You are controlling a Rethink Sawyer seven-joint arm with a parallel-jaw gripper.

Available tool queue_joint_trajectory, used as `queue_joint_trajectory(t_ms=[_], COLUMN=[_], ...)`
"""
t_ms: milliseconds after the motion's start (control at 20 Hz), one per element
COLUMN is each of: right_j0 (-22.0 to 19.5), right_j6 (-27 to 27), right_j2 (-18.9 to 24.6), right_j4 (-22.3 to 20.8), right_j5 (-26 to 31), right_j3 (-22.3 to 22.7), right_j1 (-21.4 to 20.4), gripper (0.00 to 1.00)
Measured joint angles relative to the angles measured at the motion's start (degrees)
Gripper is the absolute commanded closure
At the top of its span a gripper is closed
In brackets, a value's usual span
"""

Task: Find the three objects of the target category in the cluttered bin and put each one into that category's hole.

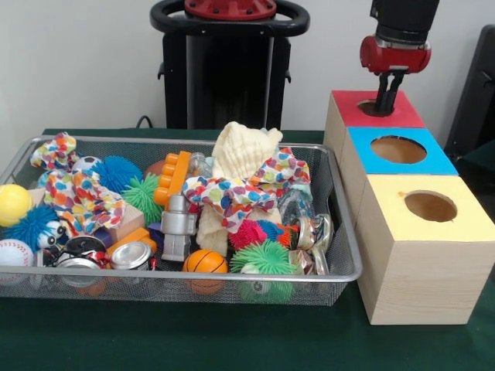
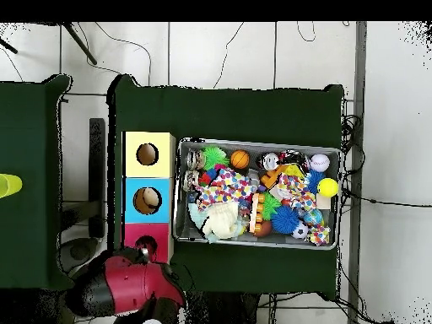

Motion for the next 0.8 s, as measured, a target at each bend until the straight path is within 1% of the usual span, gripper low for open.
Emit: queue_joint_trajectory(t_ms=[100, 200, 300, 350, 400, 650, 700, 750, 800], right_j0=[-0.36, -1.10, -1.44, -2.07, -2.36, -4.08, -4.23, -4.87, -5.11], right_j6=[0.00, 0.00, 0.00, 0.00, 0.00, 0.00, 0.00, 0.00, 0.00], right_j2=[-0.11, -0.37, -0.58, -1.05, -1.20, -1.71, -1.84, -2.22, -2.31], right_j4=[0.01, 0.00, -0.01, -0.01, -0.02, -0.05, -0.07, -0.39, -0.61], right_j5=[1.39, 5.18, 7.28, 10.88, 12.23, 18.20, 18.83, 20.20, 20.24], right_j3=[-0.01, 0.00, -0.02, -0.05, -0.04, -0.11, -0.16, -0.32, -0.35], right_j1=[-1.27, -3.93, -5.19, -7.32, -8.15, -12.52, -13.04, -14.74, -15.11], gripper=[1.00, 1.00, 1.00, 1.00, 1.00, 1.00, 1.00, 1.00, 1.00])
